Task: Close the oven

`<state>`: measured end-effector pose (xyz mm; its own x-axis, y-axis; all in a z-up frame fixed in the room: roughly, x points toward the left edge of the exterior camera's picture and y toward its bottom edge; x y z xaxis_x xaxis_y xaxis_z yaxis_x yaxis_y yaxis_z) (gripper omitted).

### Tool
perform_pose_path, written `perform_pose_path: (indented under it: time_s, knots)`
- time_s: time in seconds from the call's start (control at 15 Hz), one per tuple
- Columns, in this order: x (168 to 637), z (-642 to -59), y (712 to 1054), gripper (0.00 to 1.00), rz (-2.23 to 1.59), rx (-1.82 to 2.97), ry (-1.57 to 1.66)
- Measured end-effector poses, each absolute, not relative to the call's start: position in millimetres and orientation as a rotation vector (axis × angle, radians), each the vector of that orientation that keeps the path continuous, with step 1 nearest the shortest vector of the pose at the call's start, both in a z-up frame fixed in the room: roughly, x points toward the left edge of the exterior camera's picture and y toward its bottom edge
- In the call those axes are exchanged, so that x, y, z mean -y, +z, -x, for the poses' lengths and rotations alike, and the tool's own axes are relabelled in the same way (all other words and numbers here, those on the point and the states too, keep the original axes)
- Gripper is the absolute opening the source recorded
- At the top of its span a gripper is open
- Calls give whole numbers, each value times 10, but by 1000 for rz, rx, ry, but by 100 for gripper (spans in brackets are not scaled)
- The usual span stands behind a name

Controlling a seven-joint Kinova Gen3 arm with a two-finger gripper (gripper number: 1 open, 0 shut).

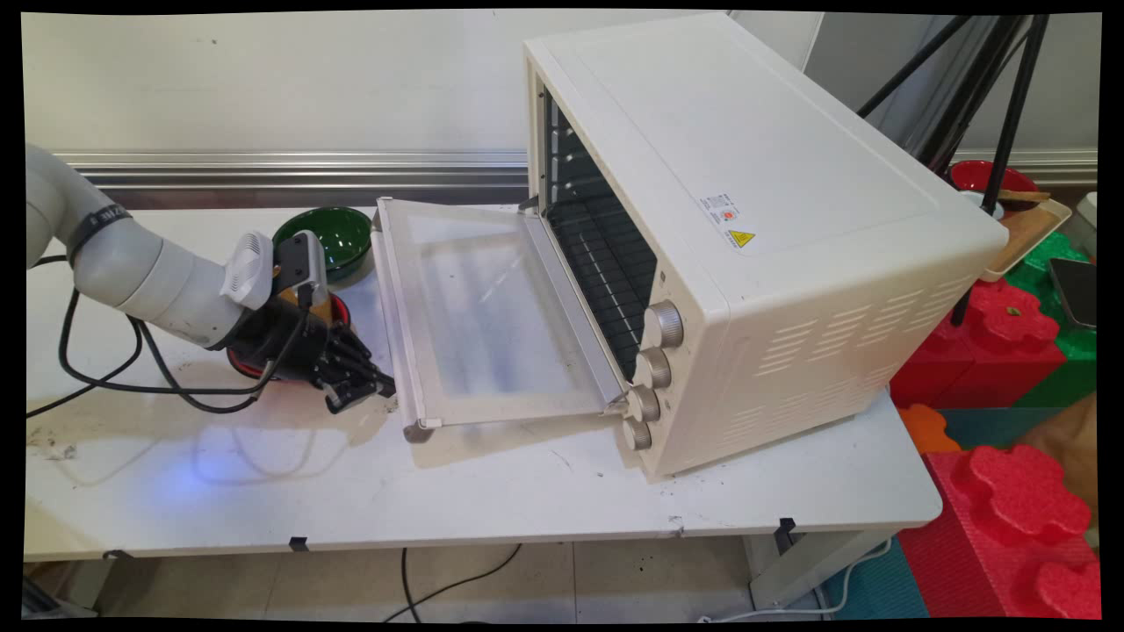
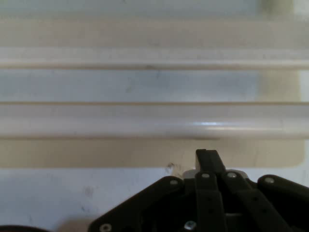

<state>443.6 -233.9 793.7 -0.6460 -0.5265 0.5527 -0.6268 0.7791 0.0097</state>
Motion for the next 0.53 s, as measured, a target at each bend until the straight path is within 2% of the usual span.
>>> perform_pose_path:
  time_s: [0.53]
  knots:
    - [2402,-4415,7948,0,-865,2379,293]
